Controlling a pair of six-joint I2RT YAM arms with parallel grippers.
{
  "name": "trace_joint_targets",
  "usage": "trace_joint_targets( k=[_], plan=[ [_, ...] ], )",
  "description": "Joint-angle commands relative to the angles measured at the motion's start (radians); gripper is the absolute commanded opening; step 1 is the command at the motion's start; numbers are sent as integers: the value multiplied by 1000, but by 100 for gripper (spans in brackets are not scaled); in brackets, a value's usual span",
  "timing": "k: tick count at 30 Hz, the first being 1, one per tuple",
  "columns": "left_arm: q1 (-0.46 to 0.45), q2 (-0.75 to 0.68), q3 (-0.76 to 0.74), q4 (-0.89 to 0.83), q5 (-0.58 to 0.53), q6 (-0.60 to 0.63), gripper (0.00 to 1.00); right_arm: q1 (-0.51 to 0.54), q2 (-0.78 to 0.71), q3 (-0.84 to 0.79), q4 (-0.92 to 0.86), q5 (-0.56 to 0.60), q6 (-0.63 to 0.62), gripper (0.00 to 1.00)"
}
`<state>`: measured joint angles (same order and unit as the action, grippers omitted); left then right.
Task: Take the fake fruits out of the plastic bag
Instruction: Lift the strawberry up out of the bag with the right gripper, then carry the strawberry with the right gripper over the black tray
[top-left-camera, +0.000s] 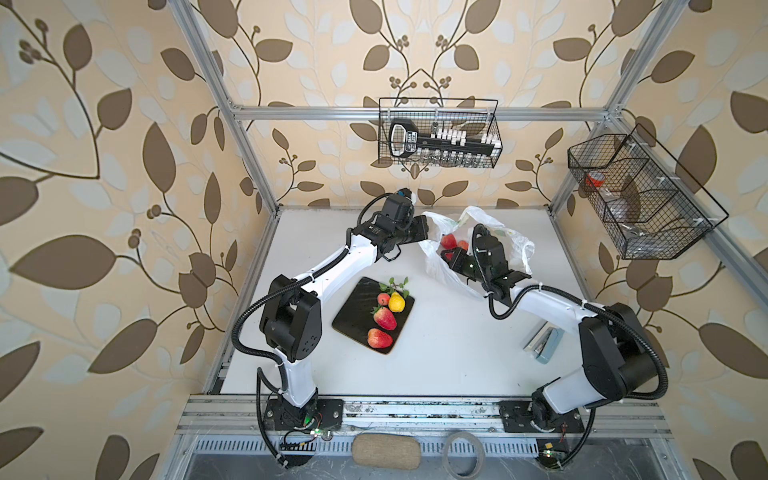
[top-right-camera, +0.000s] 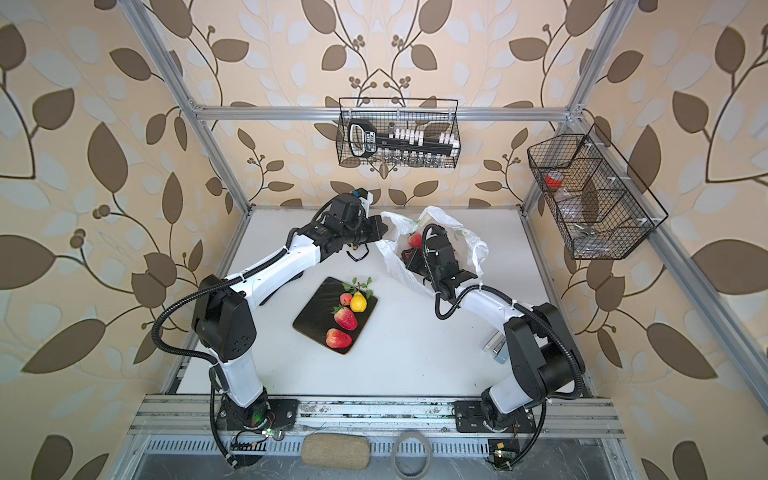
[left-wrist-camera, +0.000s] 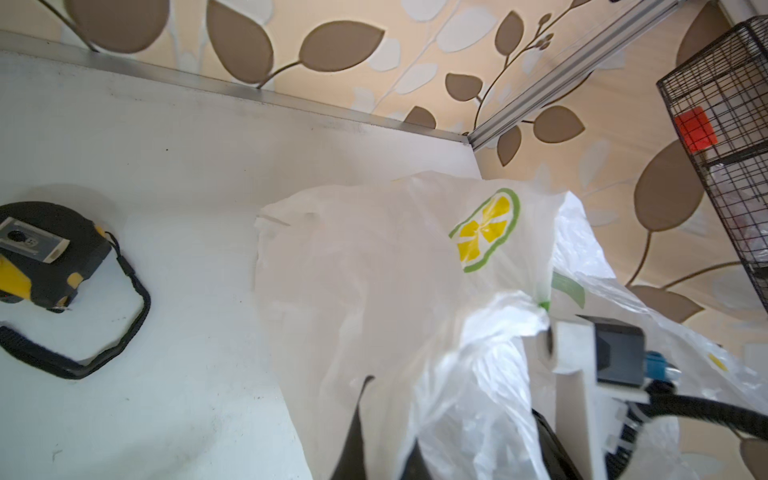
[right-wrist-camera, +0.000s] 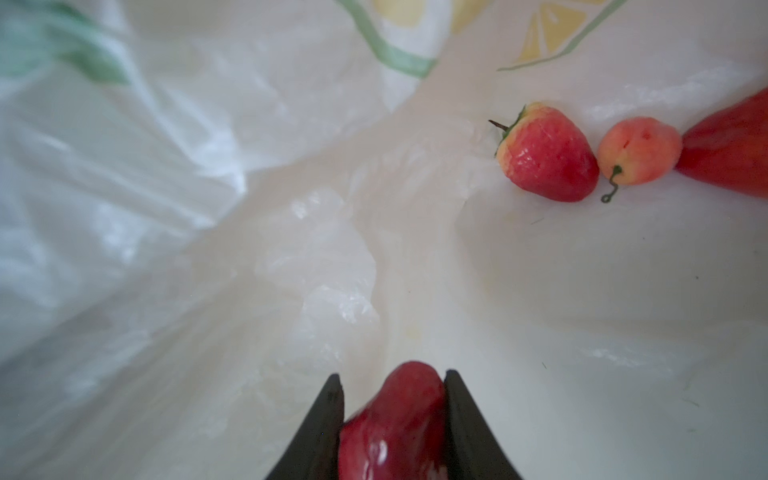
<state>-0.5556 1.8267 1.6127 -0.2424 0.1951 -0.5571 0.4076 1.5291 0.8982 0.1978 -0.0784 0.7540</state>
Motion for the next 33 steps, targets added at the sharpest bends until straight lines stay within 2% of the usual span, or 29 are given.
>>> trace_joint_targets(
  k=[1, 9, 15, 17, 18, 21, 25, 27, 30, 33],
  plan=[
    [2, -10, 30, 1, -19, -13, 0, 5, -45, -28, 1, 17, -105, 35],
    [2, -38, -40, 36, 66, 2, 0, 3, -114, -40, 85, 18, -121, 35],
    [2, -63, -98, 40, 67, 1, 0, 3, -167, -43, 99, 25, -141, 35],
    [2, -67, -100, 43, 71, 0, 3, 2, -189, -36, 79, 36, -146, 35],
    [2, -66, -101, 44, 75, 3, 7, 2, -200, -35, 70, 45, -148, 35],
    [2, -79, -106, 59, 88, 12, 28, -9, -223, -24, 21, 55, -146, 35],
    [3, -120, -128, 85, 111, 38, 70, -18, -271, -33, -35, 36, -121, 35],
    [2, -151, -156, 108, 126, 54, 83, -19, -310, -50, -83, 24, -104, 34],
    [2, -194, -195, 139, 161, 71, 94, -19, -388, -77, -154, 29, -94, 34],
    [2, -223, -216, 138, 186, 85, 99, -22, -468, -78, -242, 55, -111, 34]
  ],
)
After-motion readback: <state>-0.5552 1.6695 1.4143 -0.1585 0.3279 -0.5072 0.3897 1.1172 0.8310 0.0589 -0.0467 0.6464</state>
